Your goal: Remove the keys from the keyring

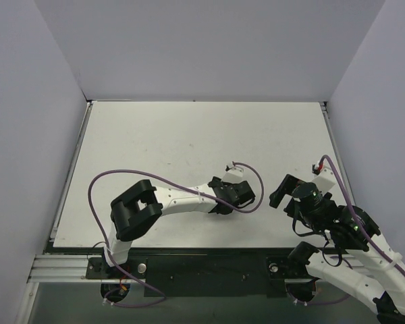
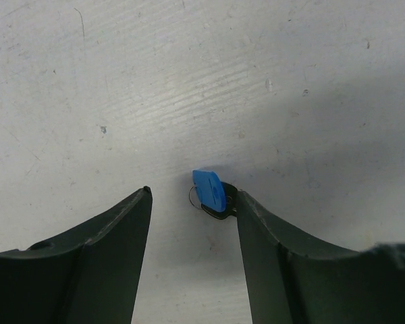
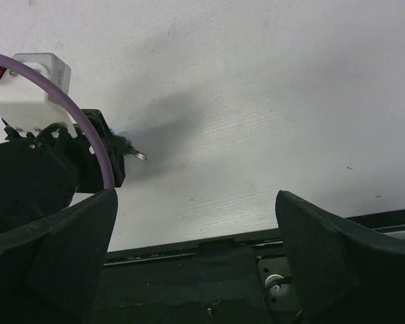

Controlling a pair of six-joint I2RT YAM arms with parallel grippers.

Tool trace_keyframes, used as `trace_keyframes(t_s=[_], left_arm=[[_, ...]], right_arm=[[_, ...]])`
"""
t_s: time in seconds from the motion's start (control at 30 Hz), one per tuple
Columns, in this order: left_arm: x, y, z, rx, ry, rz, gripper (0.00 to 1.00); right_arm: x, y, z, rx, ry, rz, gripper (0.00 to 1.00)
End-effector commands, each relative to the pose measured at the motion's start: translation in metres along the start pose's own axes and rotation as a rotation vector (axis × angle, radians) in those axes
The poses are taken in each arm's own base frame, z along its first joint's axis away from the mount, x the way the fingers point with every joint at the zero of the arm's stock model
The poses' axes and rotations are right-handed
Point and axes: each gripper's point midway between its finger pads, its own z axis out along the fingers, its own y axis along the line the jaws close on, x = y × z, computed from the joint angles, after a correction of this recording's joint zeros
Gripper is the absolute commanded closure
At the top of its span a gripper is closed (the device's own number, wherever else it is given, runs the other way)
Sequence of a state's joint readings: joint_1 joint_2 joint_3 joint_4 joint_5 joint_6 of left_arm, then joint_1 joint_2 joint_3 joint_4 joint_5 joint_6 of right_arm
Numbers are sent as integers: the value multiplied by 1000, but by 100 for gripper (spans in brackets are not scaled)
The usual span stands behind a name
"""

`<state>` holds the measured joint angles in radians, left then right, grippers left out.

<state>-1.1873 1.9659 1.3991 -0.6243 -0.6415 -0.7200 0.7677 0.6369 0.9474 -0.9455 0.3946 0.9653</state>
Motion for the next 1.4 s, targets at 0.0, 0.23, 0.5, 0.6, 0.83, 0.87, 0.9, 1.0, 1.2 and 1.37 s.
trace_keyframes(t_s=[0.0, 0.23, 0.5, 0.6, 0.83, 0.87, 0.9, 1.0, 1.2, 1.37], left_arm=[[-13, -11, 4, 22, -16, -19, 39], [-10, -10, 10, 15, -2, -18, 50], [-10, -8, 13, 17, 0, -21, 65], [-7, -6, 14, 18, 9, -24, 70], [-7, -6, 15, 30, 14, -36, 87], [-7, -6, 16, 31, 15, -37, 92], [-8, -7, 15, 33, 13, -41, 99], [-12, -6, 9, 38, 7, -53, 100], [-38, -2, -20, 87, -34, -112, 100], [-54, 3, -47, 125, -53, -155, 100]], right_arm=[[3, -5, 1, 32, 15, -30, 4], [3, -4, 1, 36, 21, -38, 4], [3, -4, 3, 41, 23, -42, 4], [4, -4, 3, 43, 24, -44, 4], [6, -4, 4, 44, 34, -49, 4], [7, -5, 4, 47, 36, -49, 4], [7, -4, 4, 44, 36, -46, 4], [6, -3, 3, 39, 38, -43, 4], [2, 5, -1, 3, 36, -24, 3], [-1, 22, -3, -90, 21, 9, 2]])
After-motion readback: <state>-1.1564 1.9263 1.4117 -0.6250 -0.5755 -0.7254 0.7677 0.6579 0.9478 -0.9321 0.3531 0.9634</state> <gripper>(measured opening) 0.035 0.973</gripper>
